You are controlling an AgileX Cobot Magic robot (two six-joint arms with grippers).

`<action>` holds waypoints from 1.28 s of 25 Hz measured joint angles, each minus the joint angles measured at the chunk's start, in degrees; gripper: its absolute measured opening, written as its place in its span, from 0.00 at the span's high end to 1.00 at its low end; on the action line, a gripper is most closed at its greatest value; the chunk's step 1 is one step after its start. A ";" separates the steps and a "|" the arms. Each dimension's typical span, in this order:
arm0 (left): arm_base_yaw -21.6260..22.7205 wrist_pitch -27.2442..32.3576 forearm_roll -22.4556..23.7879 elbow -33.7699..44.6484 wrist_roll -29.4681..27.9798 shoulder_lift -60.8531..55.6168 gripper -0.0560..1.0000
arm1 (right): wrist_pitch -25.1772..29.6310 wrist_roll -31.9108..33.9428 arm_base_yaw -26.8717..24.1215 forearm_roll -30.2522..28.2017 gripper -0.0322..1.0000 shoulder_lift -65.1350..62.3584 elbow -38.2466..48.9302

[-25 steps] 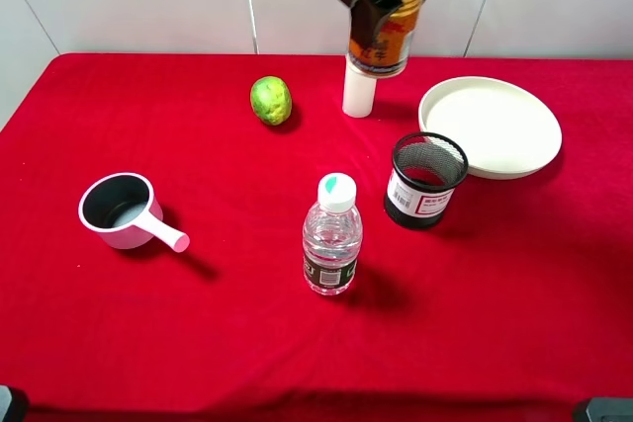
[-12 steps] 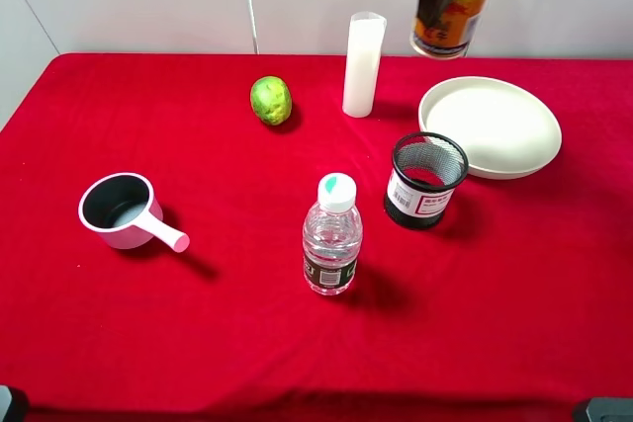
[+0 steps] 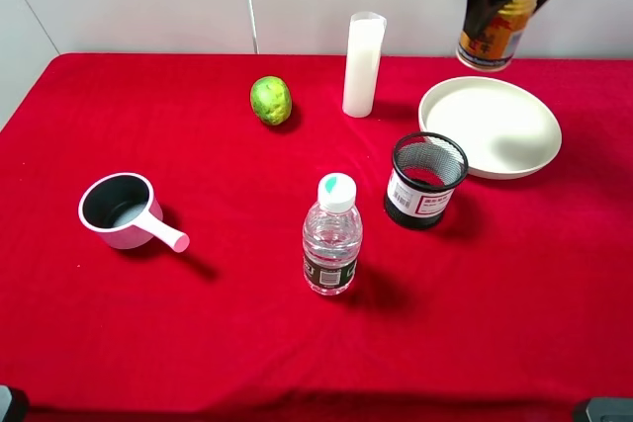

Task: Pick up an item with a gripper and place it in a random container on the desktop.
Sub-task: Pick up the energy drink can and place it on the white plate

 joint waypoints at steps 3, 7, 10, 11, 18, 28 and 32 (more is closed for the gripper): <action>0.00 0.00 0.00 0.00 0.00 0.00 0.01 | -2.10 -0.42 -1.89 0.02 0.49 0.00 2.43; 0.00 -0.05 0.00 0.00 0.00 0.00 0.01 | -6.99 -0.94 -3.47 0.02 0.49 0.00 6.93; 0.00 -0.05 0.00 0.00 0.00 0.00 0.01 | -10.17 -0.94 -4.13 0.15 0.49 0.00 10.31; 0.00 -0.05 0.00 0.00 0.00 0.00 0.01 | -11.31 -0.94 -4.49 0.15 0.49 0.07 11.30; 0.00 -0.05 0.00 0.00 0.00 0.00 0.01 | -19.12 -0.94 -6.80 0.28 0.49 0.06 18.41; 0.00 -0.05 0.00 0.00 0.00 0.00 0.01 | -24.49 0.50 -9.69 1.81 0.49 3.25 20.57; 0.00 -0.05 0.00 0.00 0.00 0.00 0.01 | -25.97 2.02 -9.81 2.27 0.49 5.87 20.57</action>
